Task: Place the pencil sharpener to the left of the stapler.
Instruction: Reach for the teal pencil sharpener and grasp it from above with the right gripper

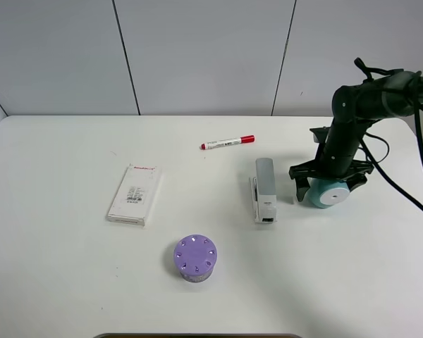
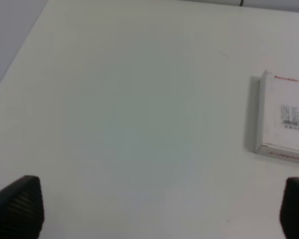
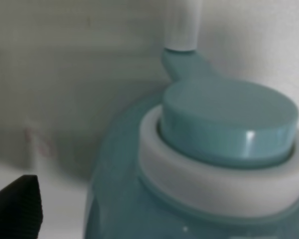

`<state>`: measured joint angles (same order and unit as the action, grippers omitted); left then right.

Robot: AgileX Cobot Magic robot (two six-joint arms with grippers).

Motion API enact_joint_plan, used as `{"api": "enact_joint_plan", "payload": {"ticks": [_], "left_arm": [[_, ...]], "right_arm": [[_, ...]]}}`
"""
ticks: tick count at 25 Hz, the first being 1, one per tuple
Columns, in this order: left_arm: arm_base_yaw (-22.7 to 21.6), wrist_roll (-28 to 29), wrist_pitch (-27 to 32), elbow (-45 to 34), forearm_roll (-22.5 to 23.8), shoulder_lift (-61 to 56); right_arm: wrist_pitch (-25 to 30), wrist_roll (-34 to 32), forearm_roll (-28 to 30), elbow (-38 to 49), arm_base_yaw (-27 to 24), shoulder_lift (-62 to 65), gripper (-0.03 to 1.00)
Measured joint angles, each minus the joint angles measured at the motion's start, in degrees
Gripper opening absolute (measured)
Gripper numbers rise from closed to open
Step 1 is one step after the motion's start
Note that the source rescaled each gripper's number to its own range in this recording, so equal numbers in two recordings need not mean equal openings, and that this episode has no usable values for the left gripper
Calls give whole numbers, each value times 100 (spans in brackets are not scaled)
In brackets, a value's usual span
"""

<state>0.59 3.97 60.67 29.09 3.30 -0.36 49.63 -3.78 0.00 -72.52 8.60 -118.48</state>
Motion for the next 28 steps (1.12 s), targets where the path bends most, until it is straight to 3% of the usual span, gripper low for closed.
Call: {"api": "enact_joint_plan", "payload": {"ticks": [3,6,14,16,28], "left_arm": [[0,0,0,0,0,0],[0,0,0,0,0,0],[0,0,0,0,0,0],[0,0,0,0,0,0],[0,0,0,0,0,0]], "right_arm": [[0,0,0,0,0,0,94],[0,0,0,0,-12,0,80],[17,0,0,0,-17,0,14],[17,0,0,0,-17,0,4],[19,0,0,0,-17,0,1]]}}
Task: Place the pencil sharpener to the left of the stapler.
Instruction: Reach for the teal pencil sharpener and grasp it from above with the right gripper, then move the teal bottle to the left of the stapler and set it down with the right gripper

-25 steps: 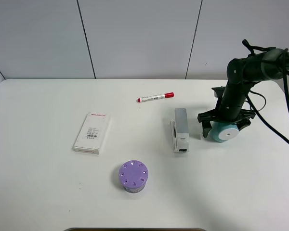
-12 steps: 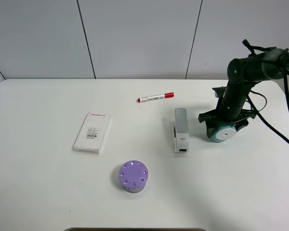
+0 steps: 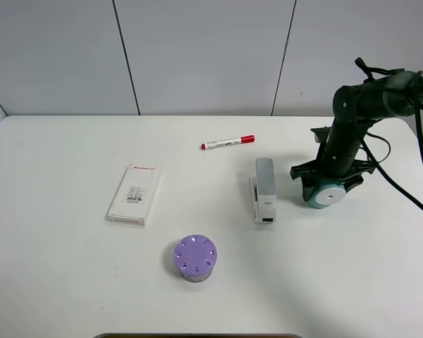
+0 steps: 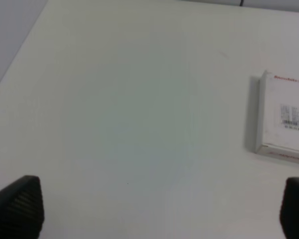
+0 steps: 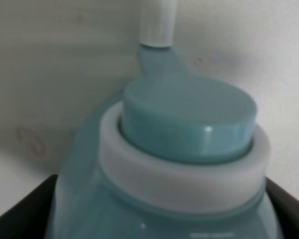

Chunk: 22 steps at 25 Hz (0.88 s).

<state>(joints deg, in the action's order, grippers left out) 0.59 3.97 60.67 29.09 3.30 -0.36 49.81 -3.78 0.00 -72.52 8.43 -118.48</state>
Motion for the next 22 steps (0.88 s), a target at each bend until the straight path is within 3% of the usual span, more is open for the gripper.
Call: {"api": "enact_joint_plan", "payload": {"ticks": [22], "left_arm": [[0,0,0,0,0,0]], "right_arm": [[-115,0,0,0,0,542,1]]}}
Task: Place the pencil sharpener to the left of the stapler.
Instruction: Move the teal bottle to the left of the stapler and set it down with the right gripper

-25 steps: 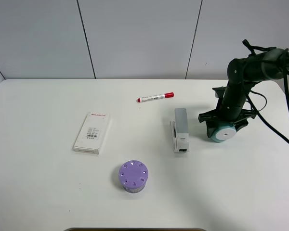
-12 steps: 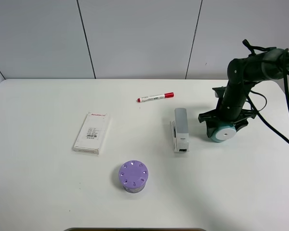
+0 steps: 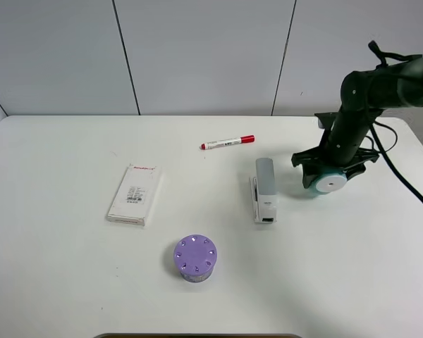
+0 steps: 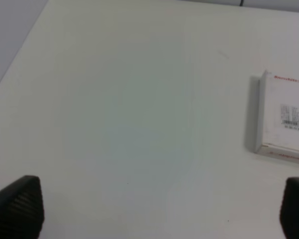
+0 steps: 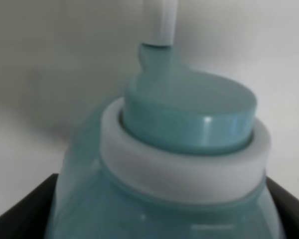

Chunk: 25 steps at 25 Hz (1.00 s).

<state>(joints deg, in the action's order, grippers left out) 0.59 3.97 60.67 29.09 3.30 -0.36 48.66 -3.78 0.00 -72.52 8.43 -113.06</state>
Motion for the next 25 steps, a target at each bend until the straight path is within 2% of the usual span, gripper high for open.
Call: {"api": "enact_joint_plan", "payload": {"ticks": [7,14,18,25], "left_arm": [[0,0,0,0,0,0],[0,0,0,0,0,0],[0,0,0,0,0,0],[0,0,0,0,0,0]], "right_arm": [[5,108,0,0,0,718,1],[18,531,-503,0,58,1284,1],[1,742,-761,0,458,1354,1],[-147,860,-839,5,1398,1354,1]]}}
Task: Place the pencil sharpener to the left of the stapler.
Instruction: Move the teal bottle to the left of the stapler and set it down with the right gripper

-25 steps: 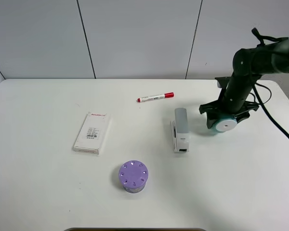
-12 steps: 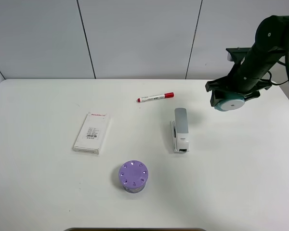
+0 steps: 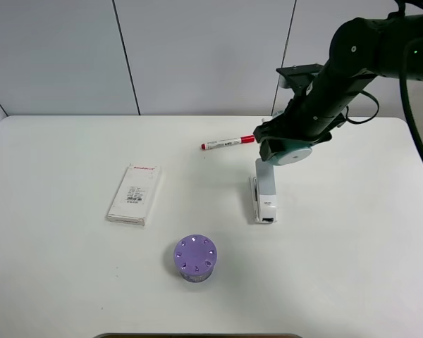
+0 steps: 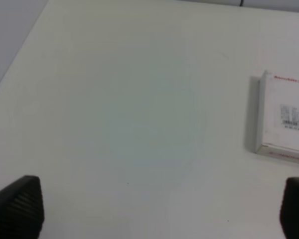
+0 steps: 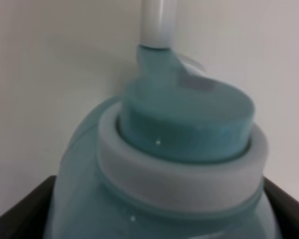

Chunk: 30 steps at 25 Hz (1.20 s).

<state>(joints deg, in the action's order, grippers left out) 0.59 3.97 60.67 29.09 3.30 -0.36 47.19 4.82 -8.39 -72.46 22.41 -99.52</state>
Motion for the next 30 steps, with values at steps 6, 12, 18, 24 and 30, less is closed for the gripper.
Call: {"api": "enact_joint_plan", "payload": {"ticks": [6,12,18,24,30], "left_arm": [[0,0,0,0,0,0],[0,0,0,0,0,0],[0,0,0,0,0,0],[0,0,0,0,0,0],[0,0,0,0,0,0]], "right_arm": [[-341,23,-24,0,579,0,1],[-595,36,-36,0,913,-38,1],[-593,91,-107,-74,974,-360,1],[-154,131,-185,-995,976,-1054,1],[564,137,-198,-1811,976,-1626,1]]}}
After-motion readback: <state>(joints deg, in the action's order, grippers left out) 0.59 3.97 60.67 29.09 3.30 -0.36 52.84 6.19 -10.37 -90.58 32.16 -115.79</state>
